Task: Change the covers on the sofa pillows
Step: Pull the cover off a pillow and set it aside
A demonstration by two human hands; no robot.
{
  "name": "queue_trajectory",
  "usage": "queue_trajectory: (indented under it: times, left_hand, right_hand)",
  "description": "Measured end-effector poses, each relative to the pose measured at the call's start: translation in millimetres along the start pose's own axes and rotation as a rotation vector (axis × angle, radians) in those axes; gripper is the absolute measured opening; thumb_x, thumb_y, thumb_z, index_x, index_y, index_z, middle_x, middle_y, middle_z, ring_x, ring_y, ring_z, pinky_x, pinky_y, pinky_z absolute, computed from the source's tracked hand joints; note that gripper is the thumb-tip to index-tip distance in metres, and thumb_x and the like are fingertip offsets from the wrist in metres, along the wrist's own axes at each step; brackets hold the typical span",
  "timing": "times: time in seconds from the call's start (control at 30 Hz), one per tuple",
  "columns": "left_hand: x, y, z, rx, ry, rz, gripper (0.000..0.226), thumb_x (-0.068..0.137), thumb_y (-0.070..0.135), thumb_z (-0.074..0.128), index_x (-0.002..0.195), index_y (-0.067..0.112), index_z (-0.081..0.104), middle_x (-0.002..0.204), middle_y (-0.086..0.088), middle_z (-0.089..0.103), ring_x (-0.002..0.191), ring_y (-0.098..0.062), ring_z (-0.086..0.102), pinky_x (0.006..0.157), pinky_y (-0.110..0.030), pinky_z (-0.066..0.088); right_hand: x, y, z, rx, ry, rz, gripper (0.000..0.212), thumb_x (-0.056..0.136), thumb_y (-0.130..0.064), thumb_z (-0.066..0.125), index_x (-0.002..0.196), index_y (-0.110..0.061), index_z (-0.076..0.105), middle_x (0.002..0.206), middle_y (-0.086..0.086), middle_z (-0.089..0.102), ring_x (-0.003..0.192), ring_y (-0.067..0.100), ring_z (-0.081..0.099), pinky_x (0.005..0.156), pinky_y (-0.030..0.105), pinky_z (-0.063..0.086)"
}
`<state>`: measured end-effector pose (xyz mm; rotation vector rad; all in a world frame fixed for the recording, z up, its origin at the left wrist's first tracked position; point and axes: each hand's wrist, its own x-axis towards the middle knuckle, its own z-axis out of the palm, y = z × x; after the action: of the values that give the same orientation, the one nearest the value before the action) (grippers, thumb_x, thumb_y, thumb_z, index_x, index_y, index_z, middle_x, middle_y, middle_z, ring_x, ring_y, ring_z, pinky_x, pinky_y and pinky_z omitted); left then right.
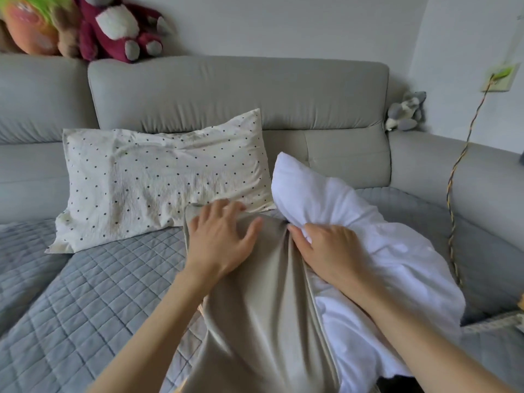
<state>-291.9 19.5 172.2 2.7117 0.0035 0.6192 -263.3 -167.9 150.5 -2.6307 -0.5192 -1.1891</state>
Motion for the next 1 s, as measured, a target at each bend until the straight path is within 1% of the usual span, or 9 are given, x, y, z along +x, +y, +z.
queue_trajectory:
  times: [0.07, 0.13, 0.2, 0.27, 0.37, 0.43, 0.6, 0.73, 1.0]
  left_hand:
    - [20, 18, 5, 0.143, -0.172, 0.086, 0.074, 0.073, 0.074, 0.015, 0.125, 0.033, 0.047, 0.136, 0.003, 0.046, 0.131, -0.020, 0.034, 0.110, -0.042, 0.018]
    - [31, 31, 10, 0.237, -0.193, 0.155, 0.051, 0.086, 0.064, 0.026, 0.108, 0.029, 0.056, 0.123, -0.001, 0.057, 0.121, -0.022, 0.045, 0.103, -0.039, 0.026]
    - [33, 38, 12, 0.288, -0.062, 0.270, 0.035, 0.093, 0.046, 0.035, 0.089, 0.024, 0.062, 0.104, -0.002, 0.064, 0.107, -0.024, 0.053, 0.091, -0.037, 0.033]
    - [29, 45, 14, 0.314, 0.087, 0.423, 0.035, 0.090, 0.033, 0.042, 0.071, 0.018, 0.067, 0.077, -0.002, 0.065, 0.082, -0.026, 0.060, 0.073, -0.035, 0.043]
    - [24, 40, 12, 0.309, 0.232, 0.518, 0.037, 0.082, 0.030, 0.039, 0.055, 0.020, 0.062, 0.058, 0.003, 0.059, 0.061, -0.023, 0.058, 0.055, -0.031, 0.045]
    - [20, 30, 3, 0.269, 0.257, 0.521, 0.038, 0.083, 0.030, 0.037, 0.056, 0.020, 0.062, 0.059, 0.005, 0.059, 0.062, -0.022, 0.059, 0.055, -0.031, 0.046]
    - [17, 19, -23, 0.165, 0.328, 0.513, 0.037, 0.087, 0.029, 0.036, 0.068, 0.020, 0.067, 0.066, 0.005, 0.062, 0.069, -0.023, 0.059, 0.058, -0.034, 0.048]
    - [32, 31, -48, 0.173, 0.419, 0.552, 0.039, 0.090, 0.030, 0.036, 0.073, 0.016, 0.069, 0.070, 0.001, 0.063, 0.073, -0.026, 0.057, 0.061, -0.034, 0.046]
    - [19, 30, -67, 0.106, 0.475, 0.555, 0.037, 0.093, 0.028, 0.037, 0.076, 0.012, 0.066, 0.071, 0.000, 0.059, 0.070, -0.026, 0.052, 0.060, -0.038, 0.047]
  right_hand:
    - [-7, 7, -4, 0.077, 0.096, 0.010, 0.049, 0.086, -0.040, 0.047, 0.046, -0.017, 0.032, 0.036, 0.006, 0.045, 0.035, 0.032, 0.048, 0.040, 0.022, 0.021]
    - [-8, 22, -3, 0.099, 0.187, 0.052, 0.049, 0.090, -0.038, 0.044, 0.047, -0.020, 0.029, 0.036, 0.009, 0.045, 0.033, 0.034, 0.047, 0.036, 0.023, 0.027]
    - [1, 40, 0, 0.060, 0.204, 0.123, 0.055, 0.096, -0.039, 0.036, 0.044, -0.019, 0.030, 0.034, 0.013, 0.043, 0.030, 0.033, 0.045, 0.034, 0.023, 0.029]
    - [14, 57, 9, -0.019, 0.194, 0.191, 0.059, 0.093, -0.036, 0.039, 0.040, -0.011, 0.044, 0.033, 0.015, 0.044, 0.028, 0.033, 0.045, 0.034, 0.021, 0.027]
    - [40, 68, 14, -0.034, 0.166, 0.250, 0.055, 0.087, -0.036, 0.040, 0.041, -0.006, 0.048, 0.036, 0.017, 0.047, 0.030, 0.033, 0.046, 0.042, 0.021, 0.021]
    - [53, 72, 13, -0.022, 0.138, 0.266, 0.058, 0.089, -0.038, 0.038, 0.045, -0.003, 0.051, 0.042, 0.021, 0.052, 0.036, 0.036, 0.051, 0.046, 0.024, 0.022]
    - [92, 82, -7, -0.055, 0.114, 0.265, 0.051, 0.100, -0.034, 0.038, 0.082, 0.005, 0.066, 0.083, 0.030, 0.065, 0.079, 0.044, 0.061, 0.063, 0.039, 0.039]
    - [132, 96, -27, -0.117, 0.139, 0.280, 0.053, 0.101, -0.035, 0.032, 0.096, 0.004, 0.068, 0.094, 0.032, 0.064, 0.090, 0.046, 0.060, 0.075, 0.042, 0.044]
    - [177, 121, -50, -0.160, 0.114, 0.392, 0.053, 0.102, -0.031, 0.028, 0.104, 0.009, 0.062, 0.107, 0.036, 0.058, 0.103, 0.048, 0.055, 0.086, 0.047, 0.042]
